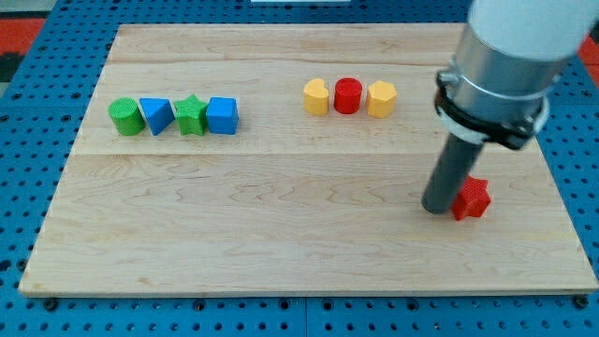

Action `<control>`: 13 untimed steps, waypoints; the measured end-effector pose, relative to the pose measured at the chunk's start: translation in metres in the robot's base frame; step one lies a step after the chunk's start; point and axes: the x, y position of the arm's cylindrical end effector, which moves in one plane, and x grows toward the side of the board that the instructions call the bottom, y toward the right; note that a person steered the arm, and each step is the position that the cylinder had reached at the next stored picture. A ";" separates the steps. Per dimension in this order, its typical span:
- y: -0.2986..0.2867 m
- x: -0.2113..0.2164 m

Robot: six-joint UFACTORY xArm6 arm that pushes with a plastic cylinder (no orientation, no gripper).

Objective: Place the red circle above the red star

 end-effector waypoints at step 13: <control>-0.054 -0.161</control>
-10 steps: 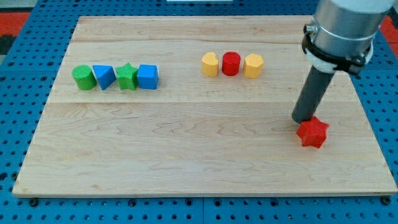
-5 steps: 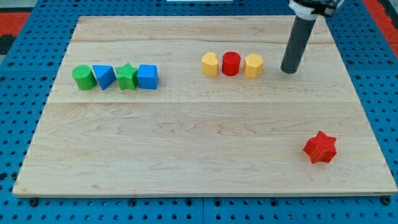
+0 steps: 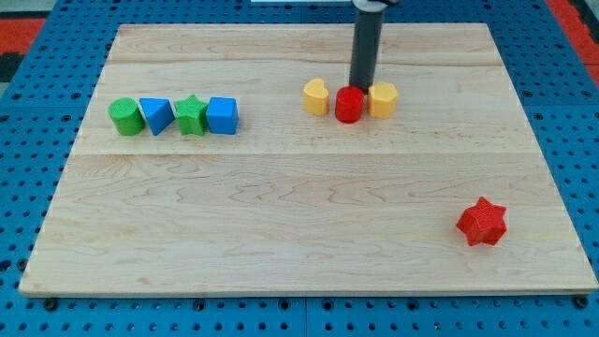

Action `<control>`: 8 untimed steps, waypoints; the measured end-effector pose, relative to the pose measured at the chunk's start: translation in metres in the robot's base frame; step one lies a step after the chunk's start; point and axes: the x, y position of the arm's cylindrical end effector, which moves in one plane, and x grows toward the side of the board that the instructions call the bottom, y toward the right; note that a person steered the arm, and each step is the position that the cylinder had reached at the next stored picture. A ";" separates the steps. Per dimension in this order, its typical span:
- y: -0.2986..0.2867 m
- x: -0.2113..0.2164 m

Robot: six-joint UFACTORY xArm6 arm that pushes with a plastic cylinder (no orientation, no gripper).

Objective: Place the red circle above the red star

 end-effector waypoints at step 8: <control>0.047 0.104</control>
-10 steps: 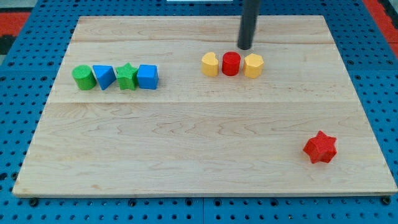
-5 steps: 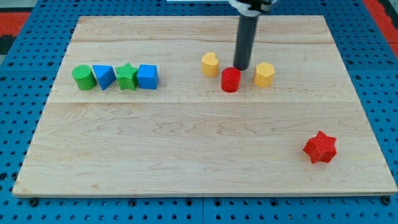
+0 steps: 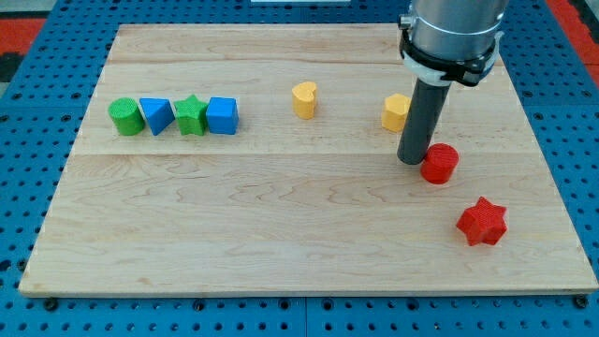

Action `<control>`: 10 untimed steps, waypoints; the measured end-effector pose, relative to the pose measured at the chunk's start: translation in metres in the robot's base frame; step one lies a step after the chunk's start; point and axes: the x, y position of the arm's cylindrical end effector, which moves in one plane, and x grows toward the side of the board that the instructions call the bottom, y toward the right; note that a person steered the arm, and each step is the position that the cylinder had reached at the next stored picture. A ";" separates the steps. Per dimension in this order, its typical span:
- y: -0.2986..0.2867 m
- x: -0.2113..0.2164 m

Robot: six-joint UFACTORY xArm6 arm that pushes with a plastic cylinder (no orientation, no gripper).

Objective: Place the red circle above the red star

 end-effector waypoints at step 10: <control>0.064 0.023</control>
